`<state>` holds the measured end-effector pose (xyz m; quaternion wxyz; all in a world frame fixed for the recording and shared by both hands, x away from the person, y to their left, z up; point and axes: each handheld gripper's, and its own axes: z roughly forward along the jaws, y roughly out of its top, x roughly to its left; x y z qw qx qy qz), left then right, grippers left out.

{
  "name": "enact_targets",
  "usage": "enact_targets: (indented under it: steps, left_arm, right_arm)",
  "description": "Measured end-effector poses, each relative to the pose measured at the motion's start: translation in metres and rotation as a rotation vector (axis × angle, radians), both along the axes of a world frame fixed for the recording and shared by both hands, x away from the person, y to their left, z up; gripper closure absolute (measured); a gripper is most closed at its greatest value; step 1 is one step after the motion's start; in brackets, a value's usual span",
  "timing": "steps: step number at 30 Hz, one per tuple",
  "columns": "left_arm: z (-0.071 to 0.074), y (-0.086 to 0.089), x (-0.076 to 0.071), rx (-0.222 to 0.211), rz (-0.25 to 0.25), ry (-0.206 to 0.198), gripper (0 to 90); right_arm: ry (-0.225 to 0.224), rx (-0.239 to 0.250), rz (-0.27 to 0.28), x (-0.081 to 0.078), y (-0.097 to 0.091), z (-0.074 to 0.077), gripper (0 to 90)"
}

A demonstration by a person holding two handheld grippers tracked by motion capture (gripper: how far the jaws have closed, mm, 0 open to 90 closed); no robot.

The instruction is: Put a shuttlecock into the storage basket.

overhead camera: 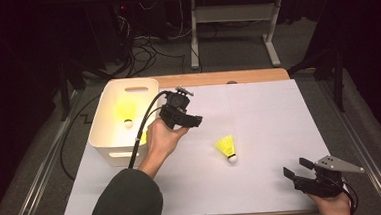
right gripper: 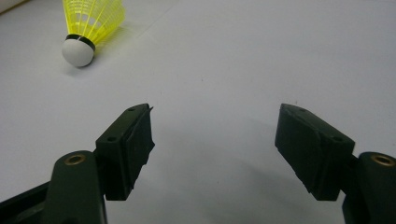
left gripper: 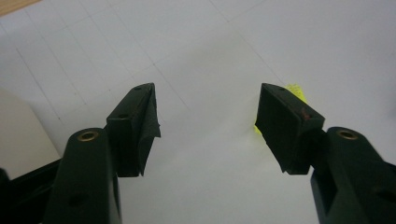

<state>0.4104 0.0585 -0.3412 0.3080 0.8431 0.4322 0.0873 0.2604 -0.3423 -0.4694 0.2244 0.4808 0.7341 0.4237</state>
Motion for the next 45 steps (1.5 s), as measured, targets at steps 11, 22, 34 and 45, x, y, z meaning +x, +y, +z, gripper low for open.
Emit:
enact_targets:
  steps: [11, 22, 34, 45]
  left_arm:
    - [-0.009, -0.003, -0.004, -0.006, -0.013, 0.013, 39.4]
    - [-0.017, -0.006, -0.006, -0.022, -0.015, 0.020, 39.5]
    - [-0.026, -0.017, -0.009, 0.002, -0.053, 0.029, 39.0]
    - [-0.033, -0.024, -0.010, -0.001, -0.071, 0.042, 38.8]
  right_arm:
    - [0.001, -0.001, -0.001, 0.000, 0.000, 0.000, 28.2]
    - [0.000, -0.002, 0.001, 0.000, 0.000, 0.000, 28.2]
    - [0.001, -0.003, 0.001, 0.000, 0.000, 0.000, 28.2]
    - [0.000, -0.003, 0.001, 0.000, 0.000, 0.000, 28.2]
